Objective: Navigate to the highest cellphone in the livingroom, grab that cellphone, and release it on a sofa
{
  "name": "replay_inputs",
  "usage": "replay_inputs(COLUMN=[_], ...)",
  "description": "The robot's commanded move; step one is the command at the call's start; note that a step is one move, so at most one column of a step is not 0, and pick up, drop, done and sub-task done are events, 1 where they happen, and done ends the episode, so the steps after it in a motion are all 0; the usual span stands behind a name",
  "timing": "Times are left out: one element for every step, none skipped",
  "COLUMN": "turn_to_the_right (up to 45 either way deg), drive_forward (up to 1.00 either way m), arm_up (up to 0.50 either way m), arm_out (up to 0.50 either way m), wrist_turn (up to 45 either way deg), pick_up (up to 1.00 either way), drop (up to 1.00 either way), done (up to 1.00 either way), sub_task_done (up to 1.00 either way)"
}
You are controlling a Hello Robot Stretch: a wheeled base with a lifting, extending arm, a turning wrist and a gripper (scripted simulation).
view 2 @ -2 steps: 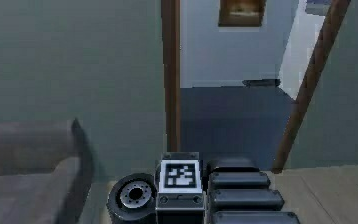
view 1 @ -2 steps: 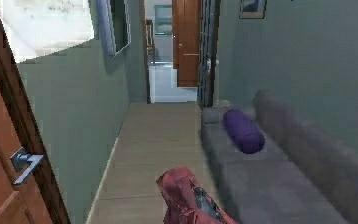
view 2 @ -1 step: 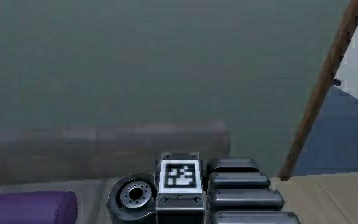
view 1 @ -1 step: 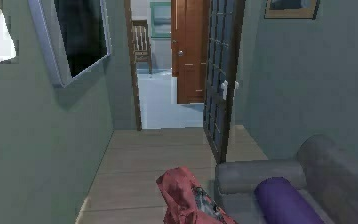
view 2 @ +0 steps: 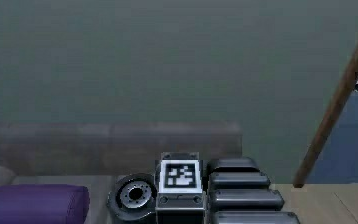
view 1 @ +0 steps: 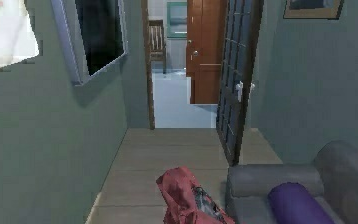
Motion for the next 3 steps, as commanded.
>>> replay_inputs(turn_to_the_right=[0.0, 45.0, 39.0], drive_forward=[0.35, 0.0, 0.0], arm_up=[0.0, 0.0, 0.0], arm_out=[0.0, 0.0, 0.0], wrist_turn=[0.0, 0.0, 0.0], pick_up=[0.0, 0.0, 0.0], drop=[0.0, 0.0, 0.0], done=[0.0, 0.0, 0.0], sub_task_done=[0.0, 0.0, 0.0])
